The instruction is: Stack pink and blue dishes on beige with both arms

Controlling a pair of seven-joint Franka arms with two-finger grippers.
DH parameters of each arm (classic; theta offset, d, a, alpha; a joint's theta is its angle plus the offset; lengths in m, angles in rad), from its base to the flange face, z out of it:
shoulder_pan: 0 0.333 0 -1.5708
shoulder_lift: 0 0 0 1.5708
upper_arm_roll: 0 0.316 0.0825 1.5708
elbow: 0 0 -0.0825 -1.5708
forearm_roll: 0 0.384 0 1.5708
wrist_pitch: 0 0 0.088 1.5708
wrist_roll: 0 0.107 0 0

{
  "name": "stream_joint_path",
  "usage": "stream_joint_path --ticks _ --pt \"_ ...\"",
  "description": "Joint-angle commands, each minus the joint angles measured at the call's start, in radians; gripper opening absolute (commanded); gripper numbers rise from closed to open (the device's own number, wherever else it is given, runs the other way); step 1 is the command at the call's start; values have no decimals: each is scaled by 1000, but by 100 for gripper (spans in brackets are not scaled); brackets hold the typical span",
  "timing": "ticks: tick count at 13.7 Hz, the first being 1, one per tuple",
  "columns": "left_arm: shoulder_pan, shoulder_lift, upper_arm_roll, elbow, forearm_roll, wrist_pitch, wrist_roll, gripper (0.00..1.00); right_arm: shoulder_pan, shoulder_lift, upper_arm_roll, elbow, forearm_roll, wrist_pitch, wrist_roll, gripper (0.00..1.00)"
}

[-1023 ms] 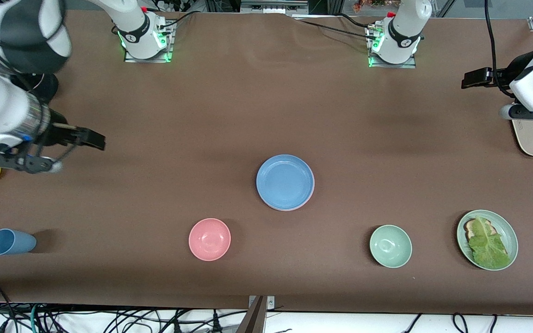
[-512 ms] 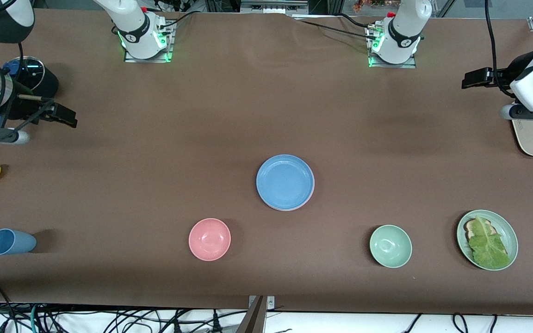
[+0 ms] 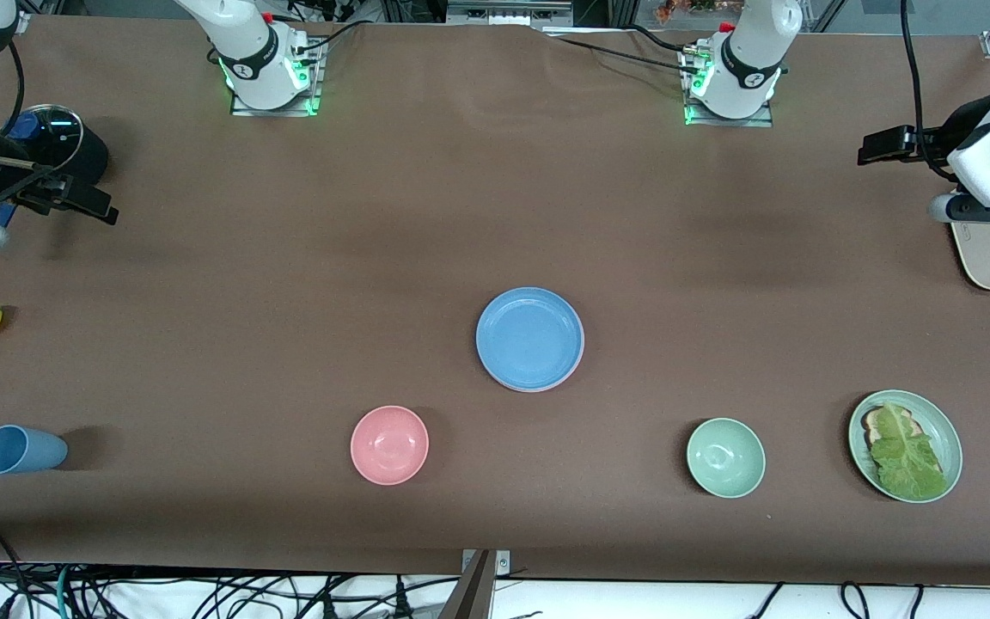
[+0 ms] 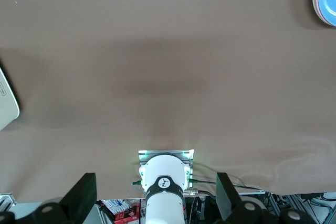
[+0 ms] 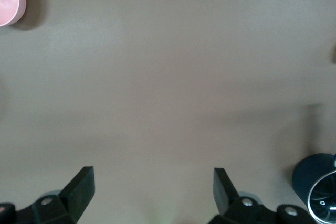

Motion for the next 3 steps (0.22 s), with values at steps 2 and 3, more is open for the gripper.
stream_joint_path --ticks 2,3 --pt "2 -7 -1 -6 9 4 -2 100 -4 -24 2 -13 15 4 -11 100" --pt "3 -7 1 -6 9 5 -2 100 -4 -22 2 -13 14 4 -11 100"
